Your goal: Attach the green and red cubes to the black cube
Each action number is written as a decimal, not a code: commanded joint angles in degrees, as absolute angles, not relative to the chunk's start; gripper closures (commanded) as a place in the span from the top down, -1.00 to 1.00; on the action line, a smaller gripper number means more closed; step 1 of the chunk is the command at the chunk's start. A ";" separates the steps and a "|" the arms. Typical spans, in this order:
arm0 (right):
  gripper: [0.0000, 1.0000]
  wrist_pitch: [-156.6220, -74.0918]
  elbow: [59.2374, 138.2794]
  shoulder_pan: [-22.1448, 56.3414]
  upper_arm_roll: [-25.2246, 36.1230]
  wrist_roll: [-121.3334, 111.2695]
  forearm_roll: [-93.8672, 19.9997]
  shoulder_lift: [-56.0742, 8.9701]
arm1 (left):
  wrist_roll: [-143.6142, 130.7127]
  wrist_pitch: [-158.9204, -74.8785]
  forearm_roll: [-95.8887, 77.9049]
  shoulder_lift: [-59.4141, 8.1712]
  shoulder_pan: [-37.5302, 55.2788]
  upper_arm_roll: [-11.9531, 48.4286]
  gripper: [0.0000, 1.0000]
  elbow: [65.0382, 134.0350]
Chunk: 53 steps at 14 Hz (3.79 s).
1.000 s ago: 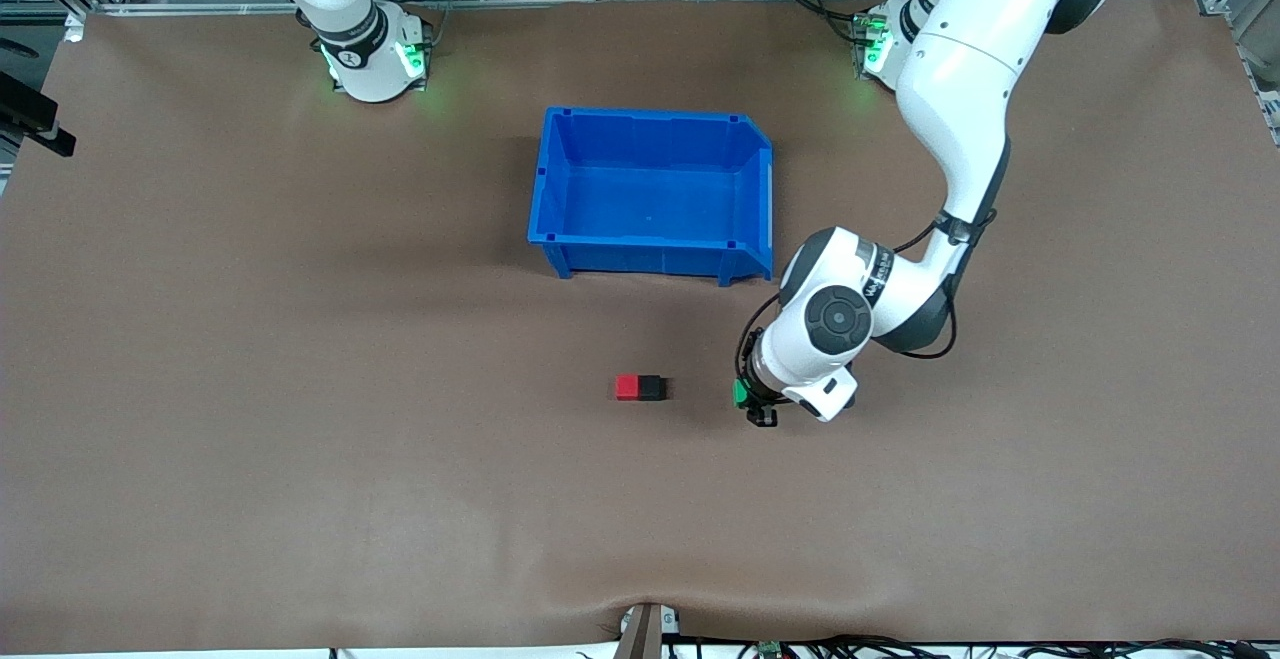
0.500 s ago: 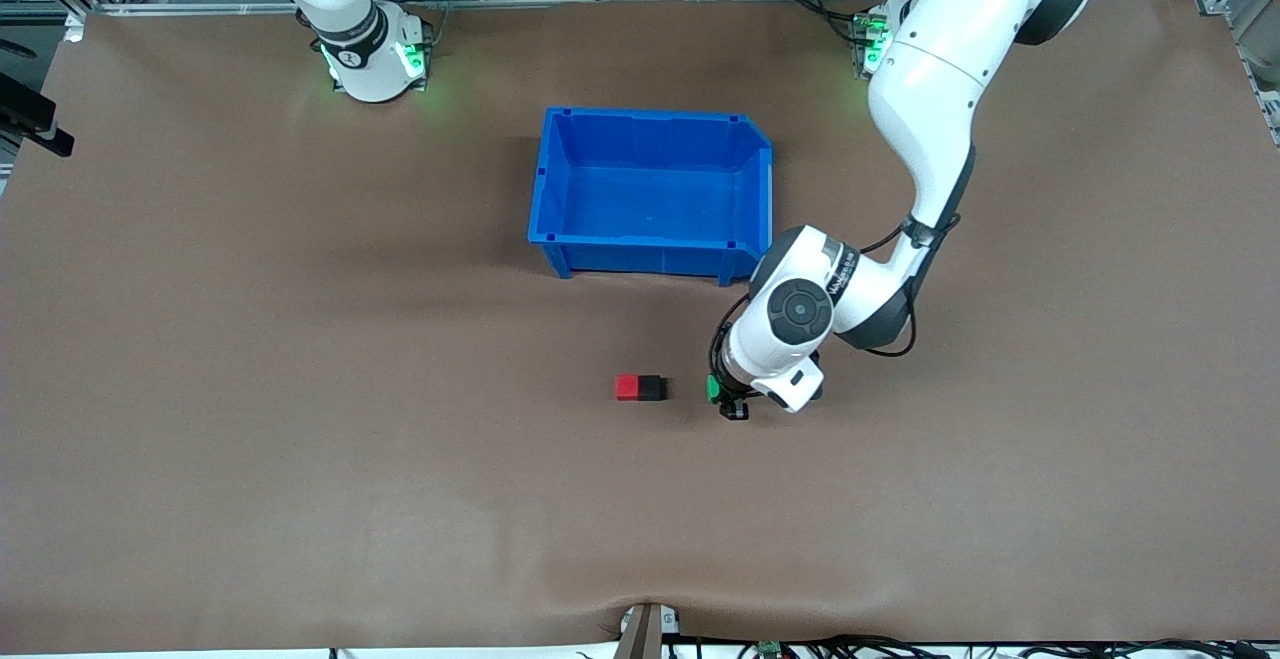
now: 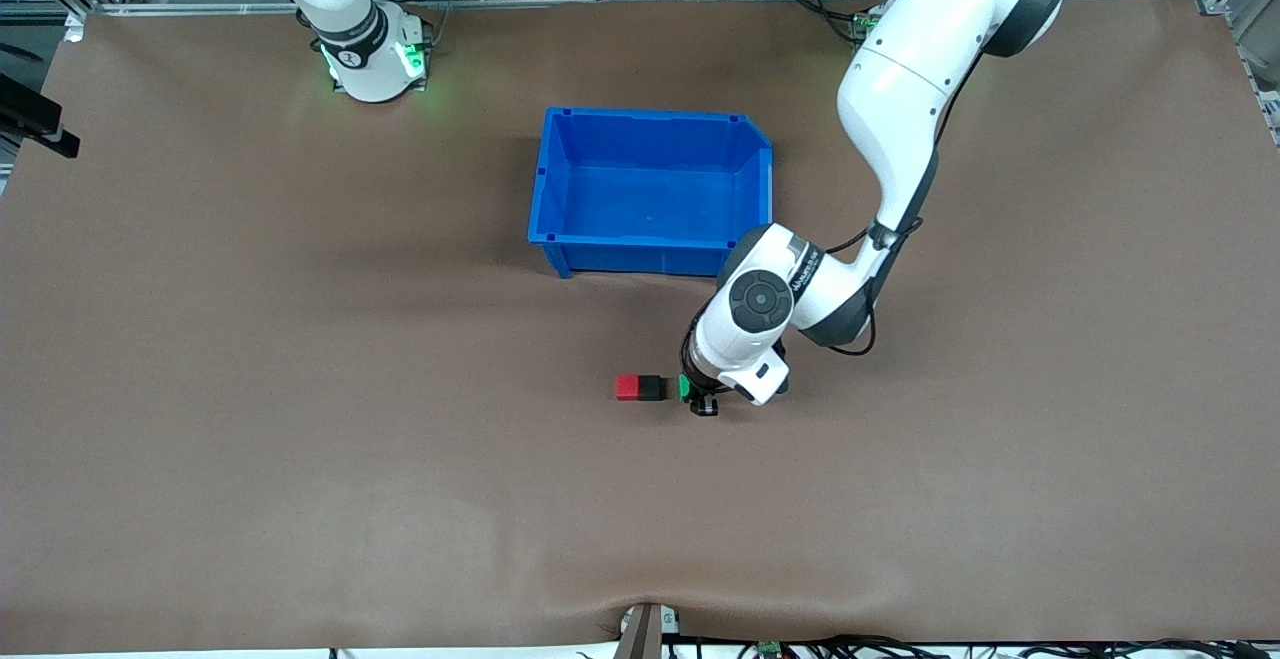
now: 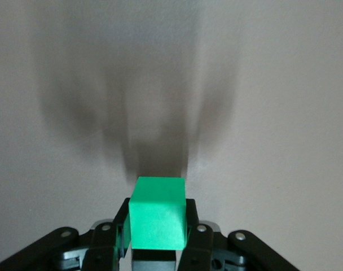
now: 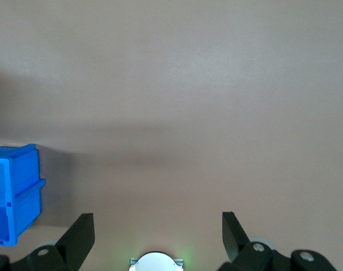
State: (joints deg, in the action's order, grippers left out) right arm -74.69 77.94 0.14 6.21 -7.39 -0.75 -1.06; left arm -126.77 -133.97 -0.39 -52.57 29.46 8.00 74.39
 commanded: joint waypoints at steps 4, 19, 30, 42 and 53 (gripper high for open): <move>1.00 -78.66 85.34 -0.18 5.63 -8.00 -0.36 4.75 | -127.44 -135.62 -1.32 -55.10 31.99 6.77 -1.00 72.51; 1.00 -78.14 84.99 -0.09 5.62 -8.17 0.00 4.13 | -127.62 -140.01 -1.49 -56.08 32.17 6.59 -1.00 72.42; 1.00 -76.56 83.85 -2.02 3.61 -8.17 0.52 2.73 | -127.00 -128.50 -1.41 -53.79 32.17 7.56 -0.10 72.68; 1.00 -78.05 85.43 -3.42 1.15 -8.09 1.76 4.05 | -96.54 -106.29 -1.14 -33.59 26.73 6.94 1.00 74.62; 1.00 -76.29 82.97 -7.03 -2.46 -8.09 1.85 2.29 | -58.49 -85.96 0.96 -14.79 12.67 6.94 1.00 79.52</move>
